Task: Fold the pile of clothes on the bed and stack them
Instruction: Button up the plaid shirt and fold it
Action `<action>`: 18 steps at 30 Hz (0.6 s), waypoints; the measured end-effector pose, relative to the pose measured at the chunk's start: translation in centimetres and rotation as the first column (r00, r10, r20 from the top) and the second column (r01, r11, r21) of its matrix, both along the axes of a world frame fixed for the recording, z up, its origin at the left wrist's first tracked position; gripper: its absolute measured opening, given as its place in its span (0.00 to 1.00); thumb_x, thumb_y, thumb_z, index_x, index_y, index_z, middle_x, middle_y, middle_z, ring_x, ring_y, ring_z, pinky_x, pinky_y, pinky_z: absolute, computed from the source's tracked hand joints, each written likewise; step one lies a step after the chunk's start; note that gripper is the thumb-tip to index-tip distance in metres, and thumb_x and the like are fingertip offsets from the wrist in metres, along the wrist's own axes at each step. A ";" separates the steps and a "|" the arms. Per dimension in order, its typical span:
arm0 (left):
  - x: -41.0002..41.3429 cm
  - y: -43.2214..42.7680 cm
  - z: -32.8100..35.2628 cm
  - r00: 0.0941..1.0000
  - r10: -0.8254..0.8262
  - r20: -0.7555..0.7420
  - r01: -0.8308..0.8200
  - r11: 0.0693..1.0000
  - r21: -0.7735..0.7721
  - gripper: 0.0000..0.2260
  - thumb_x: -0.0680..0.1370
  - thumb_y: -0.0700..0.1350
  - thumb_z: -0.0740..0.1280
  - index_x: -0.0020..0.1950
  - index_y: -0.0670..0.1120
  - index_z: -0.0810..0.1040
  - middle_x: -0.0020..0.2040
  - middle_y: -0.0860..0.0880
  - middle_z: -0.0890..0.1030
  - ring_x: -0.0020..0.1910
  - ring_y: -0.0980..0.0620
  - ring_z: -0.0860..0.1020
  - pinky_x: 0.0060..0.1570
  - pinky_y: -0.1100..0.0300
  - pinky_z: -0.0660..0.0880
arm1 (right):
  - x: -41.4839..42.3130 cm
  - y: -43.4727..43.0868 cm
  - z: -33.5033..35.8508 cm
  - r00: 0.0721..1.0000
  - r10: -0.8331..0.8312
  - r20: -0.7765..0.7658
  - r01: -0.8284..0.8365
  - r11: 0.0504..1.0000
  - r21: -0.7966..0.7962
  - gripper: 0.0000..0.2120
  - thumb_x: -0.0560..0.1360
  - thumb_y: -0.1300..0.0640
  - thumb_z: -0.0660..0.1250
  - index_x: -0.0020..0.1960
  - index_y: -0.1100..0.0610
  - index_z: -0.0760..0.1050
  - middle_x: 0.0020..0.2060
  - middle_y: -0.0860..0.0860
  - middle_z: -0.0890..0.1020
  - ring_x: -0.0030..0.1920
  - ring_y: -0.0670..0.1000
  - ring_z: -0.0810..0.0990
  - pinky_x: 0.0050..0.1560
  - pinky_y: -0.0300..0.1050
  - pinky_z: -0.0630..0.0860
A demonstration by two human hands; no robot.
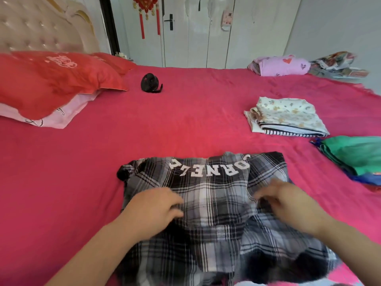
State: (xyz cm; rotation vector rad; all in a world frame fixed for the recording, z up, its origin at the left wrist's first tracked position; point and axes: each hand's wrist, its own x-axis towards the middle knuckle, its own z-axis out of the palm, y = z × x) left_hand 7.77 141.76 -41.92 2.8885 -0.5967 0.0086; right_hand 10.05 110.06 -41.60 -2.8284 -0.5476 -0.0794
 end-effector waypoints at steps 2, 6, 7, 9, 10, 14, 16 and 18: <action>0.8 -0.6 0.5 0.994 0.067 0.089 -0.050 0.982 -0.184 0.14 0.80 0.53 0.57 0.60 0.51 0.76 0.57 0.54 0.77 0.58 0.53 0.74 0.58 0.55 0.71 | 0.7 1.6 0.0 0.994 -0.060 0.093 0.045 0.987 0.156 0.14 0.76 0.63 0.63 0.56 0.49 0.80 0.48 0.48 0.78 0.48 0.48 0.79 0.51 0.37 0.70; 2.4 -1.7 -1.2 0.975 0.200 0.091 -0.194 0.978 -0.076 0.24 0.79 0.59 0.55 0.74 0.53 0.60 0.73 0.51 0.62 0.73 0.49 0.58 0.71 0.51 0.55 | 1.4 5.1 -1.0 0.994 -0.025 0.104 0.001 0.975 0.223 0.19 0.78 0.48 0.60 0.68 0.47 0.70 0.64 0.51 0.74 0.64 0.50 0.72 0.65 0.39 0.64; 2.5 -1.6 -2.1 0.968 0.243 0.060 -0.245 0.969 0.030 0.27 0.78 0.62 0.53 0.76 0.55 0.55 0.76 0.50 0.56 0.75 0.47 0.50 0.72 0.47 0.49 | 1.3 5.5 -2.0 0.998 0.004 0.064 -0.013 0.991 0.130 0.22 0.78 0.43 0.57 0.71 0.46 0.65 0.70 0.51 0.68 0.70 0.52 0.65 0.70 0.46 0.60; 2.1 -0.6 -4.2 0.933 0.344 -0.109 -0.323 0.931 0.171 0.33 0.76 0.66 0.51 0.76 0.56 0.45 0.77 0.49 0.42 0.75 0.43 0.39 0.71 0.40 0.43 | 0.6 5.2 -4.2 0.991 -0.005 -0.131 -0.014 0.990 -0.142 0.28 0.77 0.38 0.50 0.75 0.42 0.51 0.76 0.50 0.52 0.76 0.55 0.49 0.74 0.57 0.50; 1.7 0.1 -5.1 0.905 0.367 -0.215 -0.325 0.923 0.207 0.34 0.76 0.67 0.52 0.76 0.56 0.41 0.77 0.49 0.39 0.75 0.43 0.37 0.71 0.39 0.45 | 0.3 4.6 -5.2 0.971 -0.029 -0.239 -0.025 0.975 -0.221 0.29 0.77 0.36 0.48 0.75 0.41 0.45 0.77 0.48 0.47 0.76 0.55 0.45 0.73 0.58 0.47; 1.6 2.1 -4.5 0.905 0.326 -0.275 -0.263 0.934 0.241 0.32 0.76 0.64 0.59 0.76 0.55 0.54 0.76 0.48 0.57 0.74 0.45 0.57 0.68 0.46 0.64 | 0.8 2.4 -4.3 0.956 0.018 -0.291 -0.064 0.987 -0.147 0.28 0.77 0.40 0.56 0.74 0.47 0.57 0.73 0.49 0.62 0.72 0.49 0.63 0.71 0.44 0.61; 3.0 2.5 -2.7 0.942 0.318 -0.102 -0.303 0.942 0.145 0.21 0.77 0.62 0.59 0.66 0.54 0.71 0.63 0.51 0.76 0.61 0.50 0.73 0.57 0.52 0.73 | 2.2 1.8 -2.4 0.982 0.002 -0.187 -0.015 0.998 -0.065 0.19 0.78 0.45 0.60 0.66 0.50 0.72 0.62 0.48 0.77 0.59 0.46 0.76 0.60 0.40 0.71; 4.9 2.7 -0.9 0.940 0.338 0.042 -0.339 0.941 0.010 0.15 0.79 0.57 0.57 0.57 0.53 0.77 0.53 0.53 0.80 0.51 0.51 0.77 0.49 0.55 0.75 | 4.0 1.1 -0.9 0.994 -0.091 -0.065 0.091 0.996 -0.007 0.13 0.77 0.51 0.63 0.60 0.53 0.77 0.55 0.50 0.82 0.53 0.49 0.79 0.52 0.39 0.72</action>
